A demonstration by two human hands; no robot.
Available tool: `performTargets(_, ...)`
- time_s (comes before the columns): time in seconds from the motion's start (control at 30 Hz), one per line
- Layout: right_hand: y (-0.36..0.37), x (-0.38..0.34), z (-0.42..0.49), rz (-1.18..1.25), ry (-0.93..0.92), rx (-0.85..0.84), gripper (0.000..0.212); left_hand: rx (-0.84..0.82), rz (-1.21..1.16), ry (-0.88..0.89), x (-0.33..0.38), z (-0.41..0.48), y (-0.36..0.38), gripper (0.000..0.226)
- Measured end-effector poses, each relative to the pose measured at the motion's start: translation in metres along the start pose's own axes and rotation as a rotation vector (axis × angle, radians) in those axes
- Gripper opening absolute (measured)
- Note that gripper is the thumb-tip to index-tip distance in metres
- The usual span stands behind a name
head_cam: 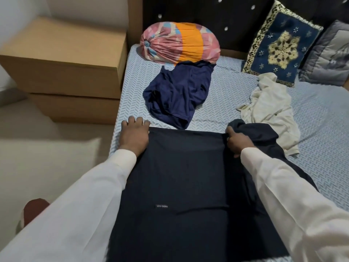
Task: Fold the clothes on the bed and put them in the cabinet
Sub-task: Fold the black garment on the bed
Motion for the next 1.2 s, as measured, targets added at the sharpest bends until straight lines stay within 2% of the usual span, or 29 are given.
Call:
performTargets(0.07, -0.001, 0.004, -0.002, 0.068, 0.025, 0.005, 0.029, -0.022, 0.018, -0.036, -0.009, 0.006, -0.008, 0.027)
performTargets(0.17, -0.003, 0.011, -0.015, 0.253, 0.002, 0.014, 0.015, -0.041, -0.022, -0.032, -0.018, -0.002, -0.020, 0.023)
performTargets(0.3, -0.007, 0.028, -0.053, 0.482, -0.069, 0.089, 0.013, 0.050, -0.182, 0.013, -0.023, -0.044, -0.038, 0.026)
performTargets(0.43, -0.002, 0.049, -0.119, 0.307, -0.125, 0.315, 0.019, 0.133, -0.351, 0.062, -0.028, -0.108, -0.040, 0.026)
performTargets(0.57, 0.019, 0.066, -0.163, 0.238, -0.143, 0.387, 0.015, 0.126, -0.395, 0.079, -0.021, -0.161, -0.027, 0.029)
performTargets(0.7, 0.034, 0.077, -0.188, 0.223, -0.128, 0.416, 0.011, 0.126, -0.351, 0.077, -0.009, -0.193, -0.022, 0.032)
performTargets(0.97, 0.056, 0.083, -0.194, 0.166, -0.088, 0.352, 0.008, 0.027, -0.216, -0.022, -0.002, -0.218, -0.002, 0.033)
performTargets(1.03, 0.051, 0.073, -0.198, 0.219, -0.104, 0.426, 0.008, 0.065, -0.241, -0.010, 0.008, -0.219, -0.001, 0.037)
performTargets(1.13, 0.044, 0.032, -0.196, 0.153, -0.200, 0.563, 0.024, 0.065, -0.378, 0.099, 0.047, -0.206, 0.002, 0.058)
performTargets(1.2, 0.050, 0.002, -0.176, -0.043, -0.196, 0.485, 0.038, -0.072, -0.438, 0.126, 0.080, -0.194, 0.011, 0.060)
Point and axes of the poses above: each hand's wrist, its own z-axis towards the middle knuckle, its own y-axis out of the palm, x = y × z, the point moved 7 cm from there along z, towards the middle knuckle, and after that the axes turned 11 degrees about -x, right-handed, at the moved point
